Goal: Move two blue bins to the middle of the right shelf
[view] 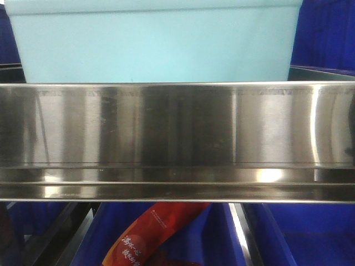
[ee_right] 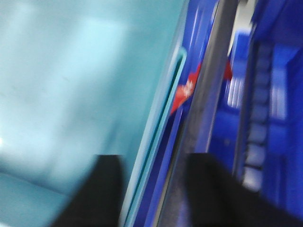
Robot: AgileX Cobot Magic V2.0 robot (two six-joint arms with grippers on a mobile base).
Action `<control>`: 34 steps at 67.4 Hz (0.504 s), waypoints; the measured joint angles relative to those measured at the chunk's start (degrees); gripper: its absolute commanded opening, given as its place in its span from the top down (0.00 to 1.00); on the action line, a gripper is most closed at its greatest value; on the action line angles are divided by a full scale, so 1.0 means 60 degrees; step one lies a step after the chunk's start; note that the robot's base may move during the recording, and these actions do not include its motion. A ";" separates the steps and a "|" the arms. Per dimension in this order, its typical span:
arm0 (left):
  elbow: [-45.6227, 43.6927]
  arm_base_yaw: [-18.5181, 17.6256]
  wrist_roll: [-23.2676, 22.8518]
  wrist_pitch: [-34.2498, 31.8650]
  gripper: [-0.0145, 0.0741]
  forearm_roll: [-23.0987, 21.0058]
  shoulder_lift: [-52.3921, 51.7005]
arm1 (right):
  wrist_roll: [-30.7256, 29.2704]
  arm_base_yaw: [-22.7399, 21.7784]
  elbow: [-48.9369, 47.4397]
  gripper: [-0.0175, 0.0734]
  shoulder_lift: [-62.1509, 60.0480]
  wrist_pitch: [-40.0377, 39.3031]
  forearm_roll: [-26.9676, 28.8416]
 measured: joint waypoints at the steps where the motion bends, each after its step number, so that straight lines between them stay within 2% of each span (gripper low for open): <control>1: 0.0000 0.0000 0.0000 -0.0006 0.37 0.0024 -0.0049 | 0.0000 0.0000 0.0000 0.79 -0.0075 0.0000 -0.0018; 10: 0.0023 0.0000 0.0000 0.0005 0.75 0.0580 -0.1012 | 0.0000 0.0000 0.0289 0.99 -0.0822 -0.0069 -0.0065; 15: 0.0232 0.0000 0.0000 -0.0046 0.97 0.0913 -0.1541 | 0.0018 0.0000 0.0764 0.98 -0.1290 -0.0285 -0.0111; 24: 0.1143 0.0000 0.0020 -0.0521 0.96 0.1336 -0.2503 | 0.0062 0.0000 0.2185 0.98 -0.2232 -0.0970 -0.0393; 34: 0.2971 0.0000 0.0001 -0.1373 0.96 0.1426 -0.3636 | 0.0083 0.0000 0.4102 0.98 -0.3383 -0.1925 -0.0631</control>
